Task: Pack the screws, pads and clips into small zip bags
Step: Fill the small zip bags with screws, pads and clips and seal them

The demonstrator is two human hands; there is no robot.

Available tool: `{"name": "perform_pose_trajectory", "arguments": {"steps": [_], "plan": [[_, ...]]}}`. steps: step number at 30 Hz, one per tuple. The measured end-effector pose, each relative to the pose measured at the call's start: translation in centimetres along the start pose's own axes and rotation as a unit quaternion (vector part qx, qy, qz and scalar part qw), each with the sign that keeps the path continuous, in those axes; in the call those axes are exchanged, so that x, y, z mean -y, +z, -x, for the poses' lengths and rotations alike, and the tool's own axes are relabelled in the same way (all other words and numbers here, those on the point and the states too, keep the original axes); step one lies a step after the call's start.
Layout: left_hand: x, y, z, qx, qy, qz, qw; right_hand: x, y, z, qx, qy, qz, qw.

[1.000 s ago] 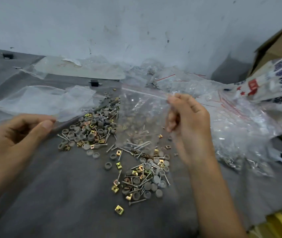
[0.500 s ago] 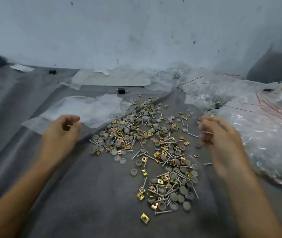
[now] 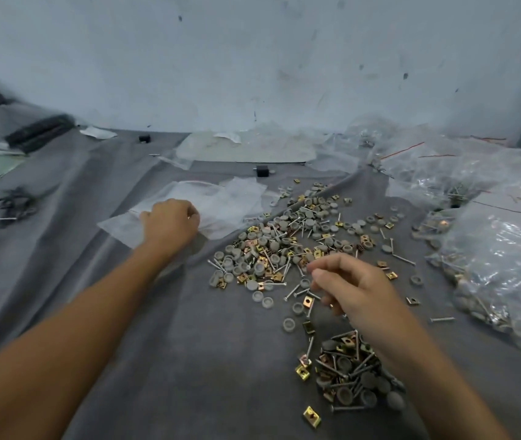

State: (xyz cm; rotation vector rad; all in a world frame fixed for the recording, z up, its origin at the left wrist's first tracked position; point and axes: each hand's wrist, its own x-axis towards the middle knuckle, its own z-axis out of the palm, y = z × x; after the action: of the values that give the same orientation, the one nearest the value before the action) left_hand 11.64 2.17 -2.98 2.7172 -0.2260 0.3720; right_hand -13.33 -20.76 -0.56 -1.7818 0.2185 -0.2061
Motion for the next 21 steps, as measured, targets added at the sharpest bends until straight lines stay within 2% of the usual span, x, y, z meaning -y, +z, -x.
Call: {"name": "perform_pose_trajectory", "arguments": {"steps": [3,5,11,13,15,17,19,21], "plan": [[-0.5,-2.1,0.4,-0.053,-0.019,0.122,0.991,-0.2,0.3,-0.1,0.009,-0.013,0.025,1.0],[-1.2,-4.2,1.0,-0.044,-0.004,0.241,0.97,-0.3,0.3,-0.2,0.008,-0.018,0.036,0.999],[-4.4,-11.5,5.1,-0.046,0.125,0.4,0.907,-0.2,1.6,-0.2,0.015,-0.028,0.039,0.999],[-5.0,-12.8,6.7,-0.038,0.144,0.447,0.882,0.3,2.6,0.2,0.022,-0.01,-0.027,0.999],[-4.8,-13.3,8.2,-0.022,0.141,0.482,0.865,0.8,4.2,0.4,0.063,0.055,-0.172,0.981],[-4.3,-12.9,9.3,-0.02,0.113,0.504,0.856,1.2,6.3,0.9,0.124,0.128,-0.334,0.925],[-3.3,-12.3,9.9,-0.029,0.069,0.516,0.854,1.7,7.8,1.6,0.143,0.171,-0.433,0.873],[-1.9,-11.7,10.0,-0.05,0.025,0.483,0.874,1.9,8.3,2.4,0.11,0.177,-0.465,0.86]]}}
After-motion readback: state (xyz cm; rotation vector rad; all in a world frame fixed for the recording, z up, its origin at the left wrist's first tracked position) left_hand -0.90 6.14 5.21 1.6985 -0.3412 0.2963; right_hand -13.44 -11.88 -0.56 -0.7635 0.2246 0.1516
